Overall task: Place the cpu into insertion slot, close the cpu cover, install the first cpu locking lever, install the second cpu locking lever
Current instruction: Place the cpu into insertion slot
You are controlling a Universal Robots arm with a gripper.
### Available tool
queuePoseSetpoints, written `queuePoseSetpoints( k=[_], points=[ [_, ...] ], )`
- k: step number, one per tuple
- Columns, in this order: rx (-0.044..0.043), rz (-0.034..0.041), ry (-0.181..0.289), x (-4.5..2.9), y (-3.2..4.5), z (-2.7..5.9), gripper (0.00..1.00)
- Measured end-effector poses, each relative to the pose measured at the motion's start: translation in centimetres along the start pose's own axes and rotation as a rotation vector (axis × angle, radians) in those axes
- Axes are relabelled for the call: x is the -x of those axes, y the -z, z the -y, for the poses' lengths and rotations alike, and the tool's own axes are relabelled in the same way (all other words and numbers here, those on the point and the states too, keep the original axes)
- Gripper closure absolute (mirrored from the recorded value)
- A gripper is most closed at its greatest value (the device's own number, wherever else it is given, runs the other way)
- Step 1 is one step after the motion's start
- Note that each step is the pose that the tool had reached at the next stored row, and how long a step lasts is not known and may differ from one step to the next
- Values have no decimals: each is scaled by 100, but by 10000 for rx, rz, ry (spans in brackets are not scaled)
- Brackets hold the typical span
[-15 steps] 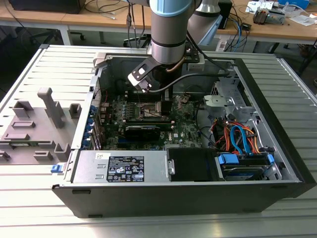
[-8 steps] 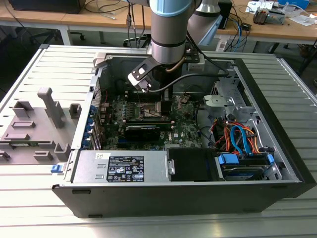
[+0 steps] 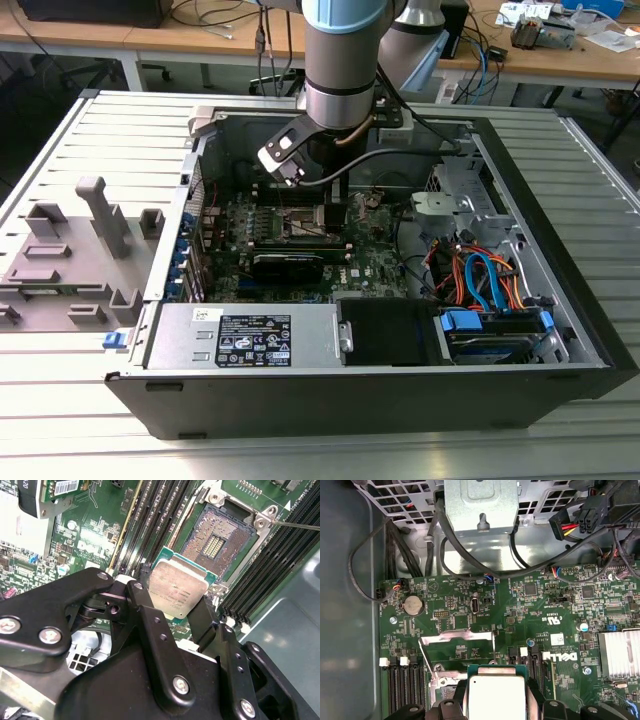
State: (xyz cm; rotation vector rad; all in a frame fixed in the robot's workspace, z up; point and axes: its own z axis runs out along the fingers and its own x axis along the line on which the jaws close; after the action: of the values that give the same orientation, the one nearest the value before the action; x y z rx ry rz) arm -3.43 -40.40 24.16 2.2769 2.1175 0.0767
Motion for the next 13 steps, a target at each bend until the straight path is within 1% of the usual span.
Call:
queuePoseSetpoints(
  k=[13],
  points=[
    [3, 10, -171, 0, -1, 0, 45]
  ],
)
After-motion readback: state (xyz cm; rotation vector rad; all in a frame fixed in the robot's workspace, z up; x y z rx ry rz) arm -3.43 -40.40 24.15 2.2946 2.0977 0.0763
